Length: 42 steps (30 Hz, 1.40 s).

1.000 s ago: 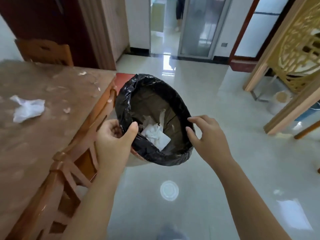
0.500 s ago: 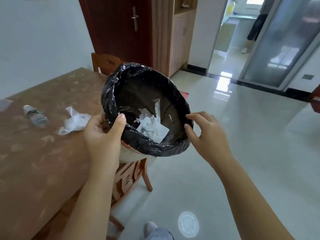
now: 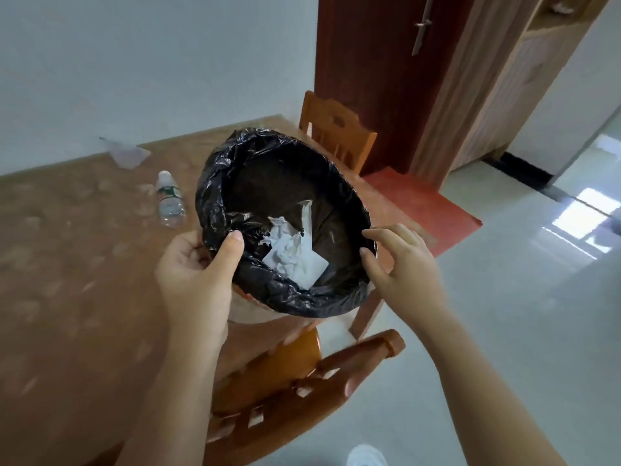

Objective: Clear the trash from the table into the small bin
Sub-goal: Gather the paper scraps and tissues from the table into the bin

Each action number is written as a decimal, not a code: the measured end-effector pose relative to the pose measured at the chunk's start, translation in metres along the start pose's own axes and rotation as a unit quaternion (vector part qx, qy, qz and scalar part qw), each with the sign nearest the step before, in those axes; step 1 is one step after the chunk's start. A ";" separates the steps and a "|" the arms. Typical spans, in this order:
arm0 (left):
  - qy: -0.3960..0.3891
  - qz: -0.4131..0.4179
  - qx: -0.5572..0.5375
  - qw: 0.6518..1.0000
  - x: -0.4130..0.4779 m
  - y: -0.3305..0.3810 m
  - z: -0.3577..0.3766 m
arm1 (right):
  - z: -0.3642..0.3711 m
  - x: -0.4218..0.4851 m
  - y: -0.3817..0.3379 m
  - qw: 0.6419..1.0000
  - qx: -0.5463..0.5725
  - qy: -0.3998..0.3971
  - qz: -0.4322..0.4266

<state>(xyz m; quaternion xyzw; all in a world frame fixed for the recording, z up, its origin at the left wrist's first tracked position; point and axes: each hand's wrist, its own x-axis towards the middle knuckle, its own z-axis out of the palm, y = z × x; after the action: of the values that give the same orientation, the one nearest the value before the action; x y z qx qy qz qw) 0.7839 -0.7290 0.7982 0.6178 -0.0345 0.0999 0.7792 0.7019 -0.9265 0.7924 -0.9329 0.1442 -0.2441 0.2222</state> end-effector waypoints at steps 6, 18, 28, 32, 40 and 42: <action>0.176 0.017 0.108 0.978 0.021 -0.021 -0.016 | 0.065 0.074 0.012 0.988 0.037 -0.107 -0.109; 0.424 0.000 0.280 0.861 0.021 -0.032 0.005 | 0.190 0.183 0.047 0.912 0.142 -0.328 -0.203; 0.491 -0.006 0.310 0.814 0.024 -0.053 0.016 | 0.300 0.215 0.036 0.882 0.148 -0.412 -0.173; 0.500 -0.010 0.324 0.803 0.022 -0.057 0.016 | 0.330 0.214 0.034 0.872 0.131 -0.441 -0.164; 0.519 -0.015 0.313 0.795 0.019 -0.053 0.015 | 0.350 0.204 0.031 0.877 0.192 -0.435 -0.075; 0.524 -0.014 0.304 0.796 0.017 -0.051 0.017 | 0.347 0.200 0.029 0.875 0.210 -0.432 -0.063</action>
<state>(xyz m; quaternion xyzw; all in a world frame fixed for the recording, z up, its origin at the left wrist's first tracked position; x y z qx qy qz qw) 0.8117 -0.7542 0.7567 0.6762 0.4201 0.4025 0.4520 1.0451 -0.9075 0.5845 -0.8839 -0.0796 0.1448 0.4376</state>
